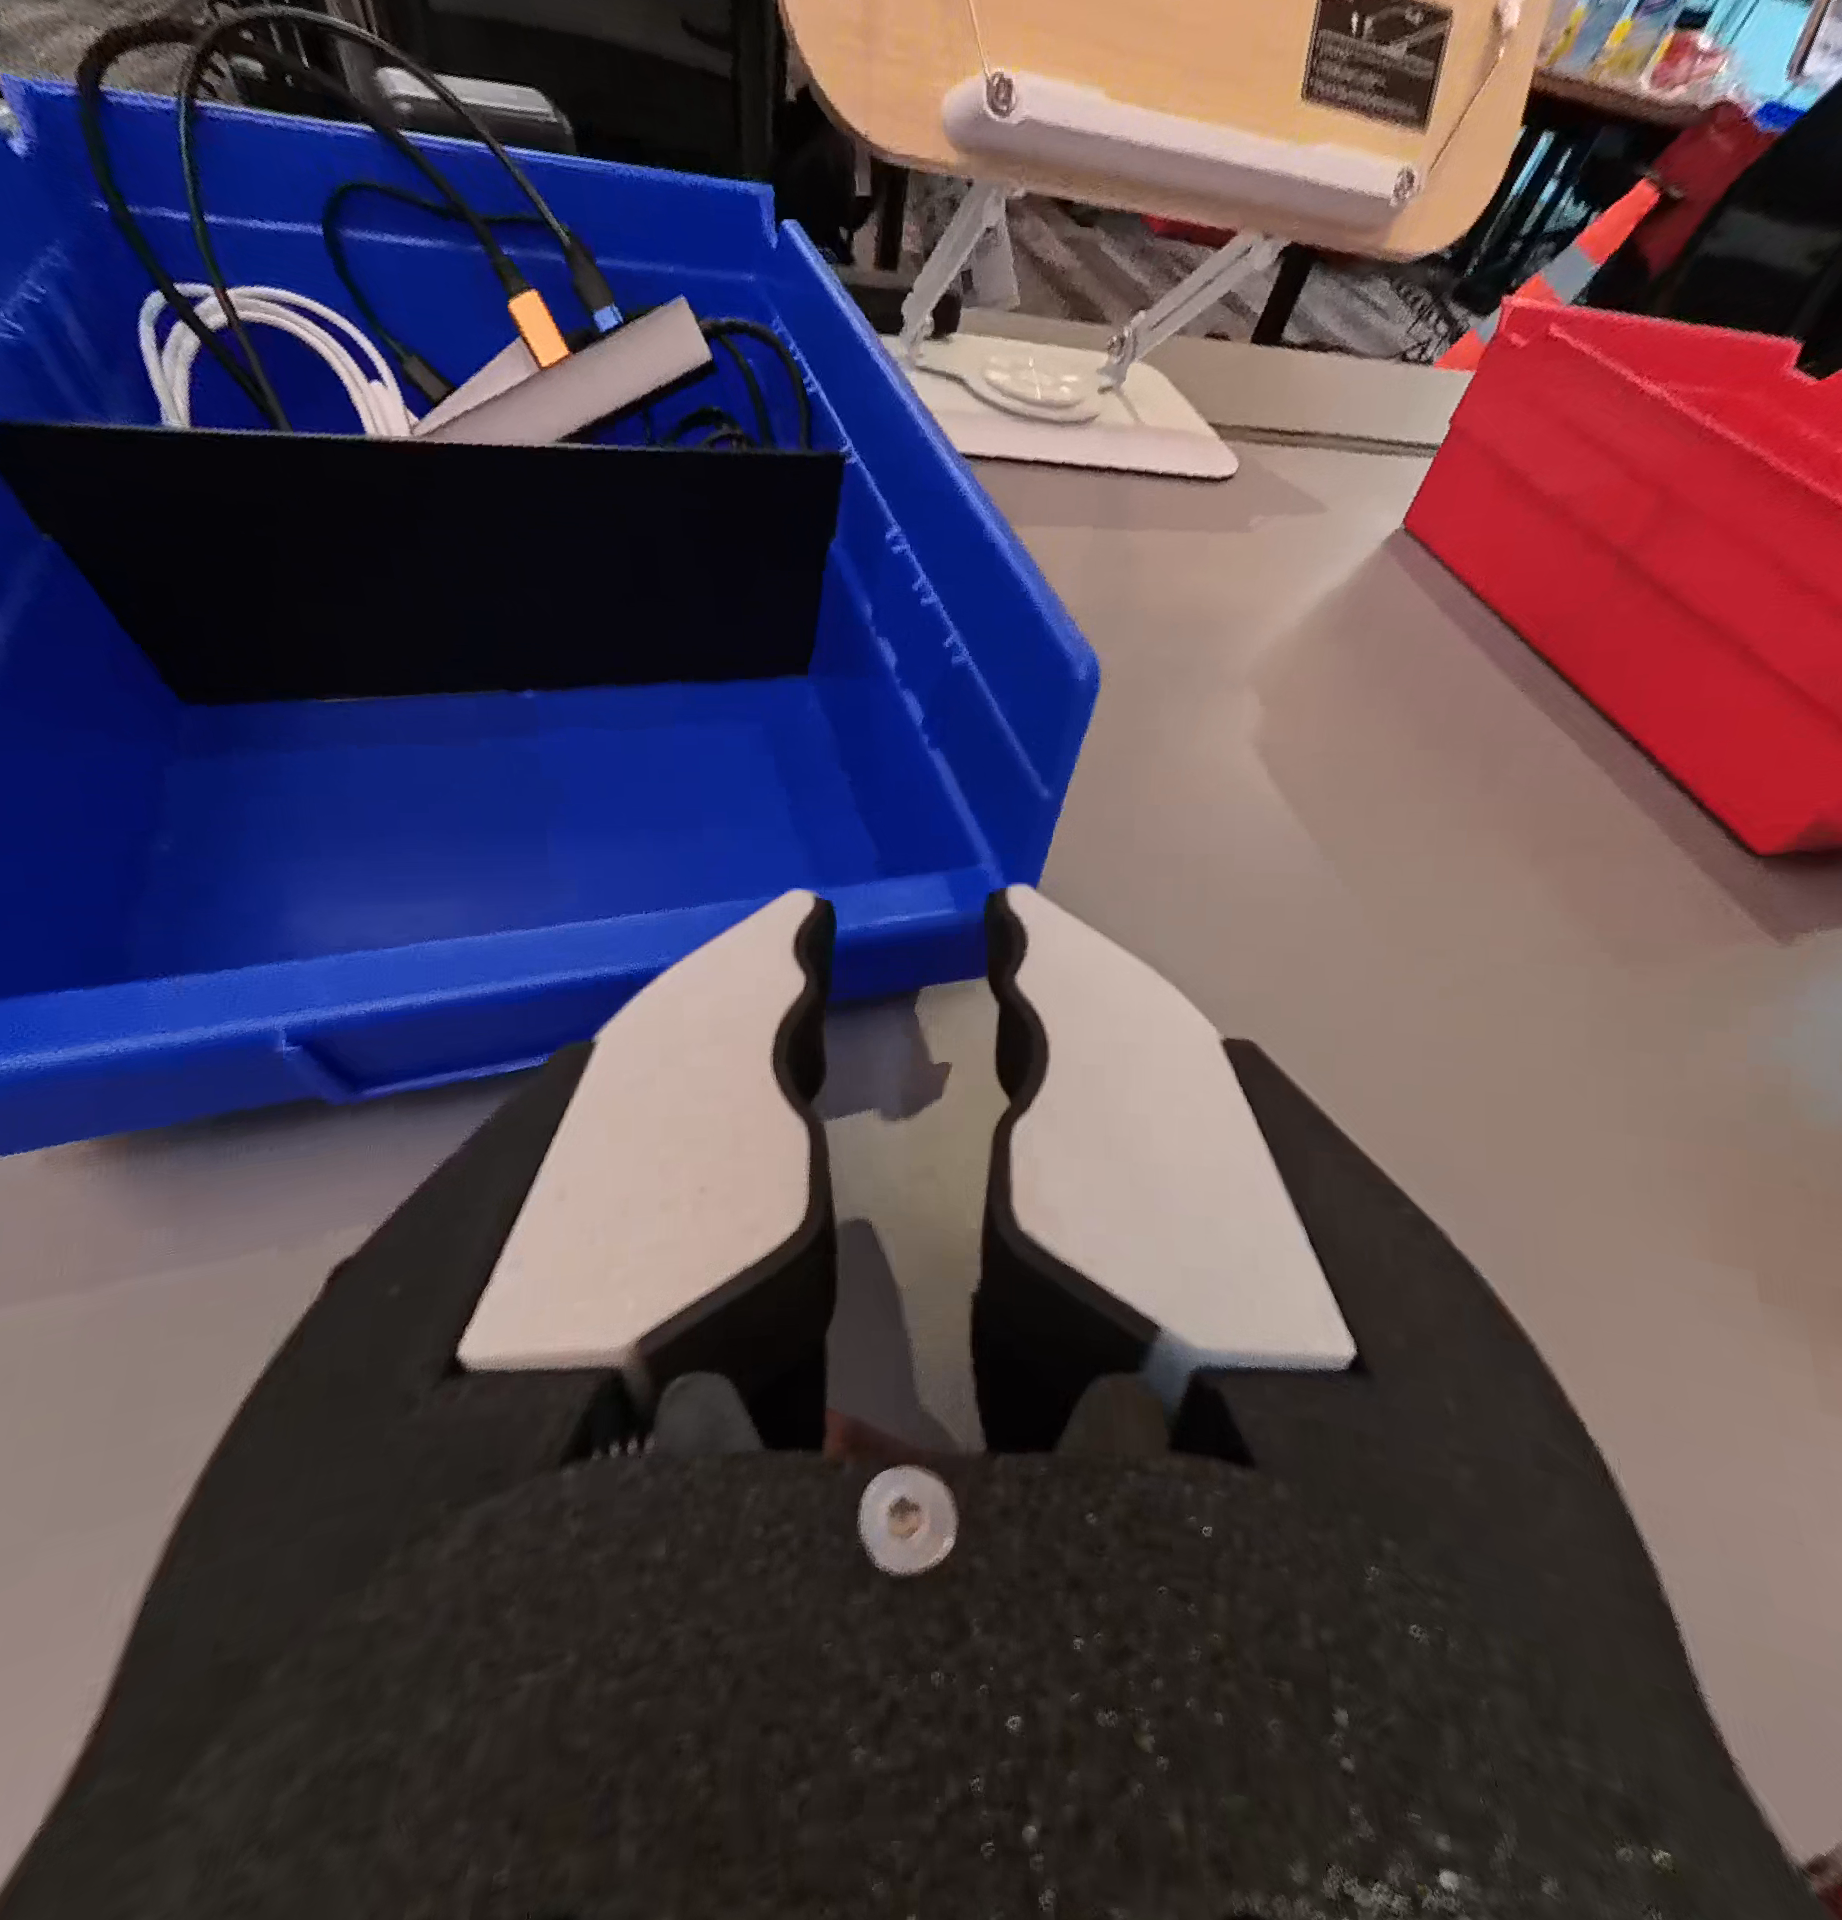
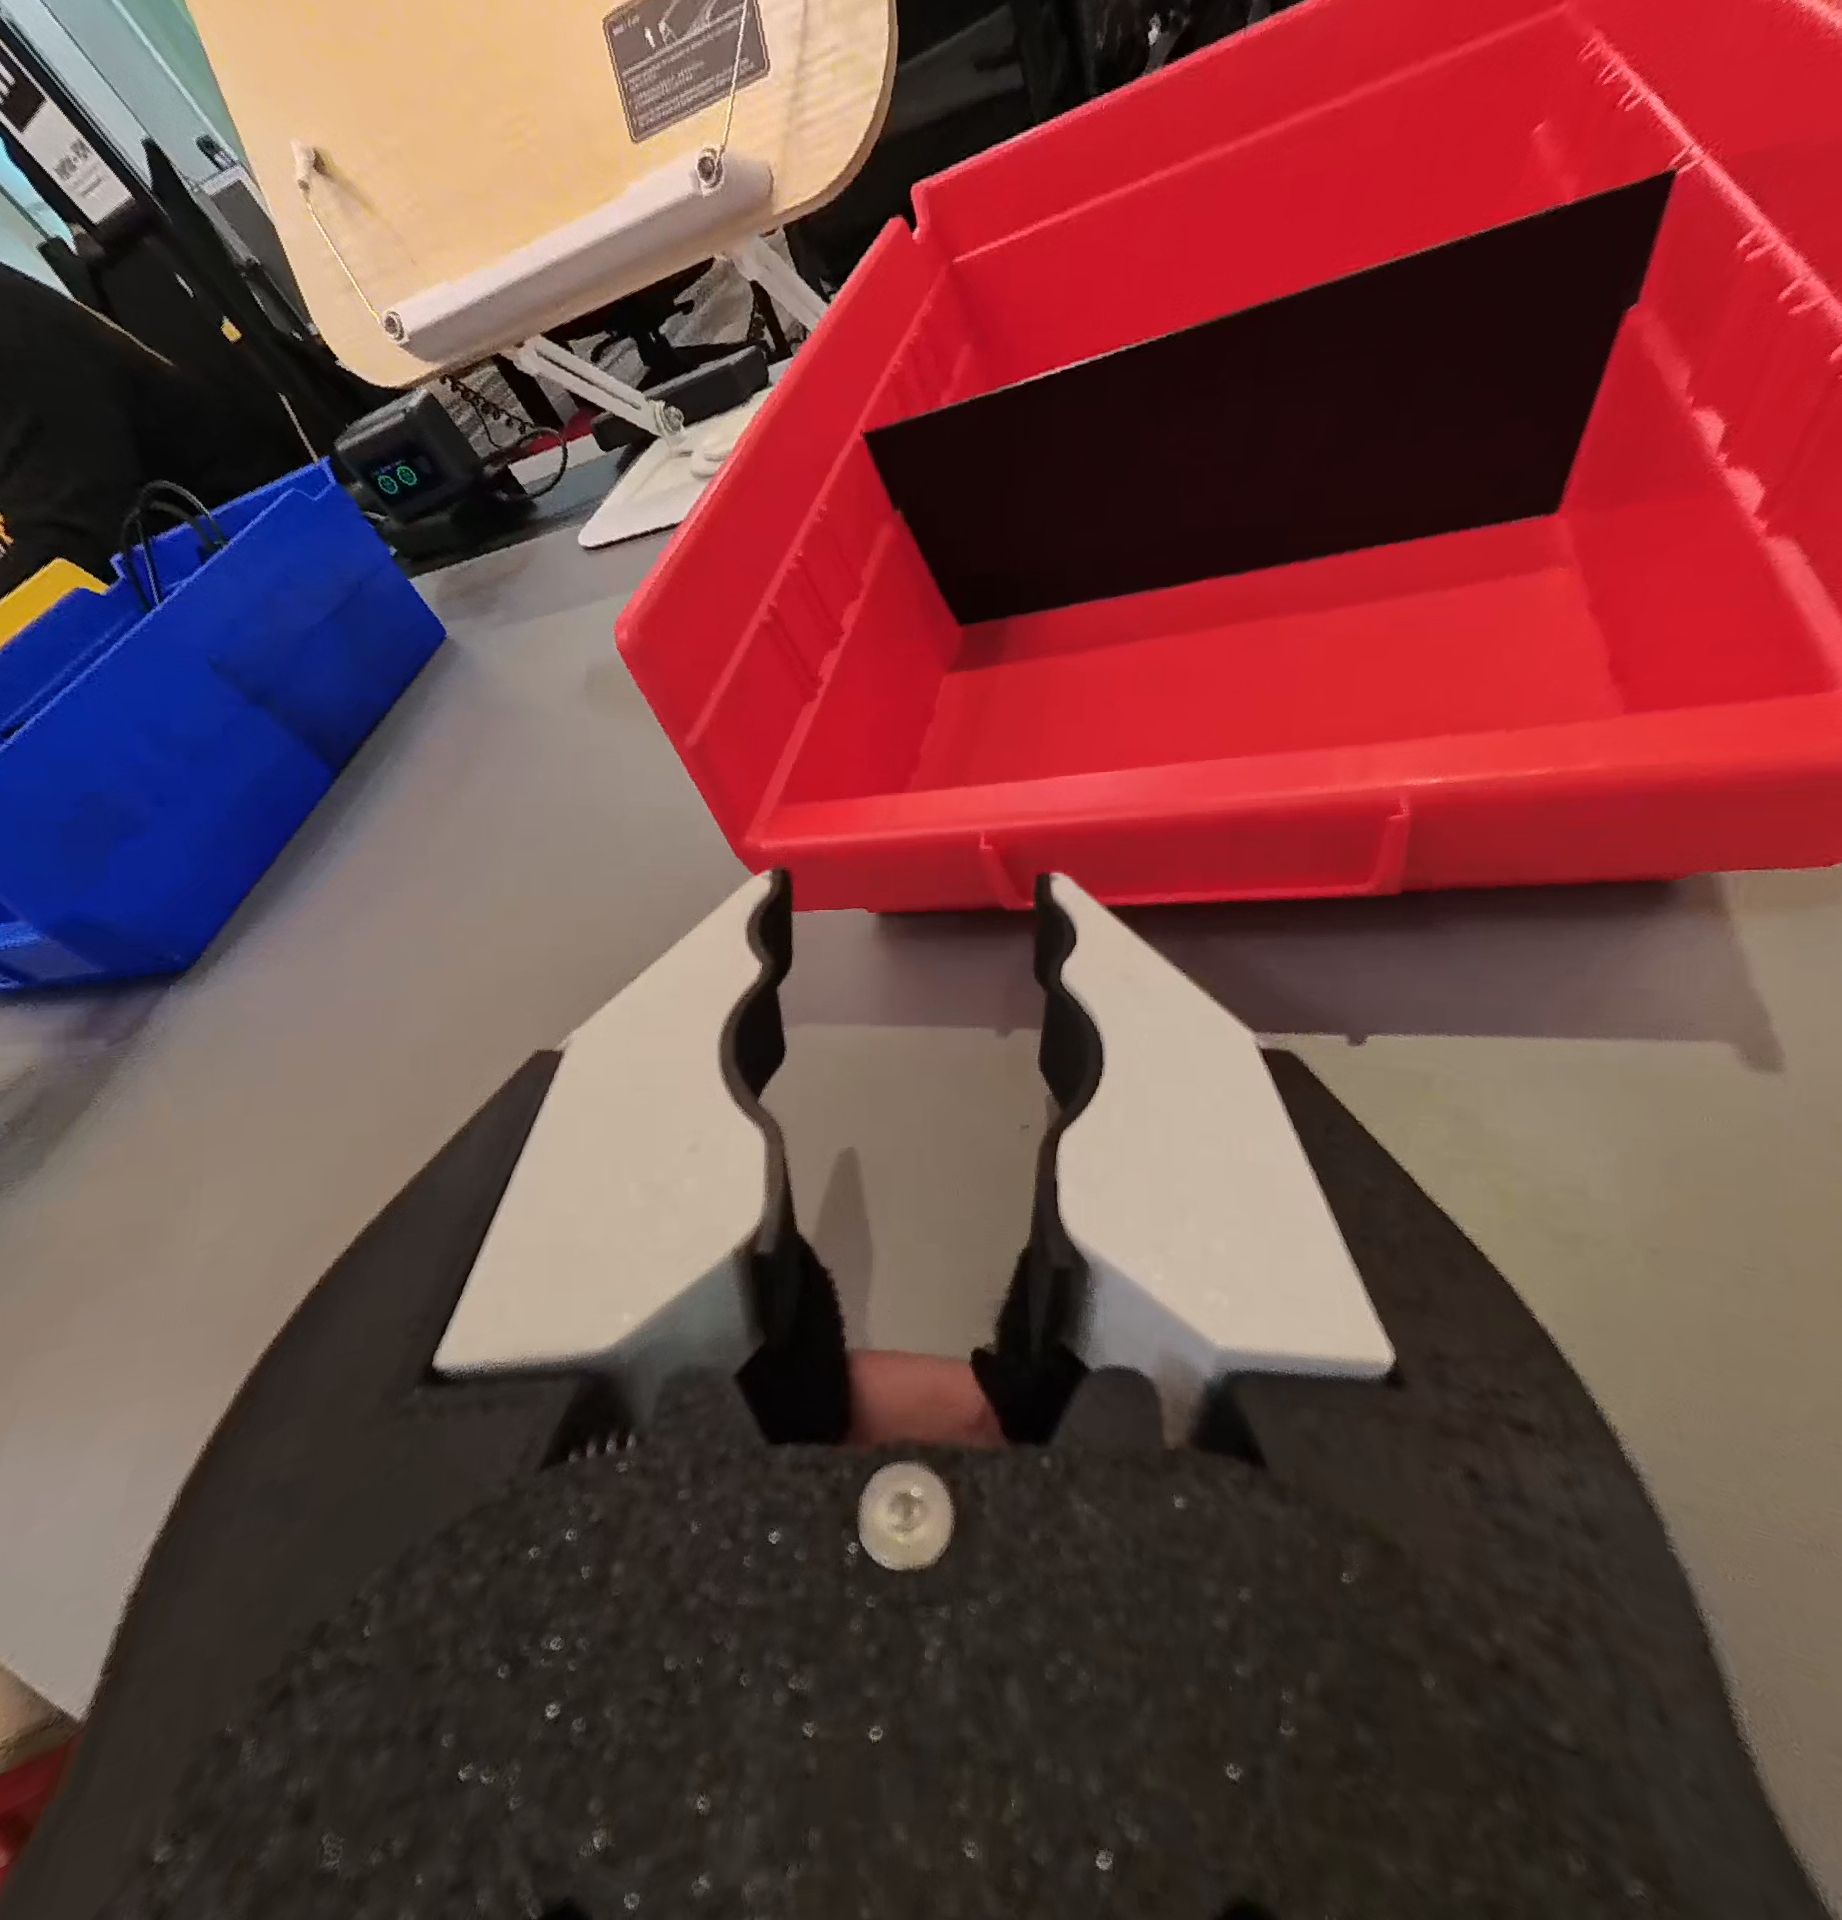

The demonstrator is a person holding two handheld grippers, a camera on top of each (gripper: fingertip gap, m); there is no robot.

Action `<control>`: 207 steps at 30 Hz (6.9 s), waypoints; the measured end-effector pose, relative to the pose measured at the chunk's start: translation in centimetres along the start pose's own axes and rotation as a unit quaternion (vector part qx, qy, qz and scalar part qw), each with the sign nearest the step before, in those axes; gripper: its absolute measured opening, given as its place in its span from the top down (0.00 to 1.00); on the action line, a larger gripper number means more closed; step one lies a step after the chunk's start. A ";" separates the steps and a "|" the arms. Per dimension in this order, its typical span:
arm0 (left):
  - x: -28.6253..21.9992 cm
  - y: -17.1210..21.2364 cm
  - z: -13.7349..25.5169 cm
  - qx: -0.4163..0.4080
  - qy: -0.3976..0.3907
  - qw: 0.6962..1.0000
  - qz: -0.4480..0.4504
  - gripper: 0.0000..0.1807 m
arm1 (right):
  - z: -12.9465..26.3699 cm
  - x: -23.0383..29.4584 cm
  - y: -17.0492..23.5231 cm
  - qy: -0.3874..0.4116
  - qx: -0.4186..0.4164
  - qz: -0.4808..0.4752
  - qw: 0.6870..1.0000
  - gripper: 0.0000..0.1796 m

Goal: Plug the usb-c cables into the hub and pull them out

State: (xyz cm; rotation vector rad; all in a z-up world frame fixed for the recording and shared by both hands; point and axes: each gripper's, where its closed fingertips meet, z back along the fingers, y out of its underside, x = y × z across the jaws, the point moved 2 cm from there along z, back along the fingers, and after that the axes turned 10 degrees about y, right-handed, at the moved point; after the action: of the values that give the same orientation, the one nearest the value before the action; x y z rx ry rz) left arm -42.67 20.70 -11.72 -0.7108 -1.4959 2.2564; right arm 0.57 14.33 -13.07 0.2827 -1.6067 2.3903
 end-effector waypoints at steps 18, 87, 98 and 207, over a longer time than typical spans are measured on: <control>13.6 -10.5 -15.1 0.334 0.025 0.879 -0.339 0.78 | -0.4 0.7 0.7 -0.015 0.016 0.018 1.000 0.74; -25.3 -1.4 0.2 -0.027 0.528 0.842 -0.109 0.87 | 9.0 21.2 2.4 -0.595 -0.004 0.154 0.789 0.95; -25.9 -2.6 1.1 -0.110 0.547 0.827 -0.068 0.88 | 9.7 21.3 0.9 -0.616 -0.032 0.097 0.781 0.96; -22.0 0.0 -3.6 -0.098 0.249 0.764 -0.587 0.94 | 2.8 19.7 3.0 -0.416 -0.031 0.241 0.876 0.85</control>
State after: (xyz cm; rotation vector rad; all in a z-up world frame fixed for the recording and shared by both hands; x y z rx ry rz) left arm -22.68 11.64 -8.10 -0.2141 -1.3015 0.8737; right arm -19.04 12.52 -8.80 1.1523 -2.3242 2.7542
